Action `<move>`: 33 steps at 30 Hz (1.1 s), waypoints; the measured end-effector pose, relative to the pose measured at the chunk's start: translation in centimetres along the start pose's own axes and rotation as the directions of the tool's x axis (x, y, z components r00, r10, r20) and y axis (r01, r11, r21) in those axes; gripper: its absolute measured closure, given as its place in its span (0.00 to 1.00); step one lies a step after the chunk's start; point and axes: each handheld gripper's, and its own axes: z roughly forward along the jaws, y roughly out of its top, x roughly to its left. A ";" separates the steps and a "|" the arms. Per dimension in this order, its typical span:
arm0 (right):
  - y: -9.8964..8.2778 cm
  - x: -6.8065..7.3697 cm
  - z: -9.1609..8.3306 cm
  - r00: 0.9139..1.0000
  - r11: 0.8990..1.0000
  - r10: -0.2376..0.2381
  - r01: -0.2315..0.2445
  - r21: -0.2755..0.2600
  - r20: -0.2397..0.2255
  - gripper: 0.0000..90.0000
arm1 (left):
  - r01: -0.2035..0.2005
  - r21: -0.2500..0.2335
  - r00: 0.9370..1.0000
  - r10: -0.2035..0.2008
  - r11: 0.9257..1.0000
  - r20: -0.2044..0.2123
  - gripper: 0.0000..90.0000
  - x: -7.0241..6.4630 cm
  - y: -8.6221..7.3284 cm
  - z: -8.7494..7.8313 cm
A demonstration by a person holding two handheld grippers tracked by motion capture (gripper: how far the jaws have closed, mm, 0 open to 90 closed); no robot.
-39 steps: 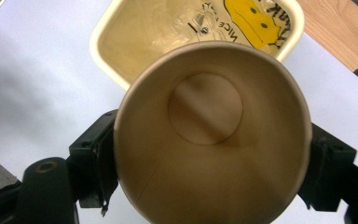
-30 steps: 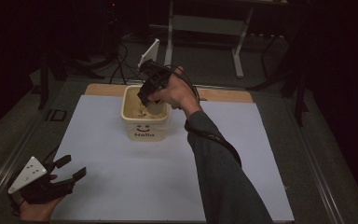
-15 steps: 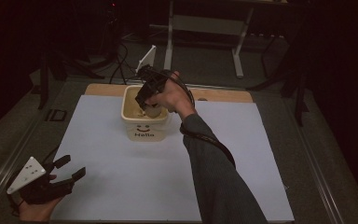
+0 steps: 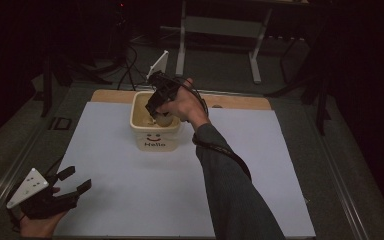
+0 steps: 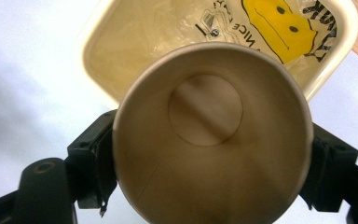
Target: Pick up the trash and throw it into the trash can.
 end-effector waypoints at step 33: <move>-2.7 -3.2 -3.9 0.999 0.990 0.001 -0.007 -0.141 -0.043 0.27 | 0.000 0.002 1.000 0.000 1.000 -0.007 0.32 0.0 -0.1 0.0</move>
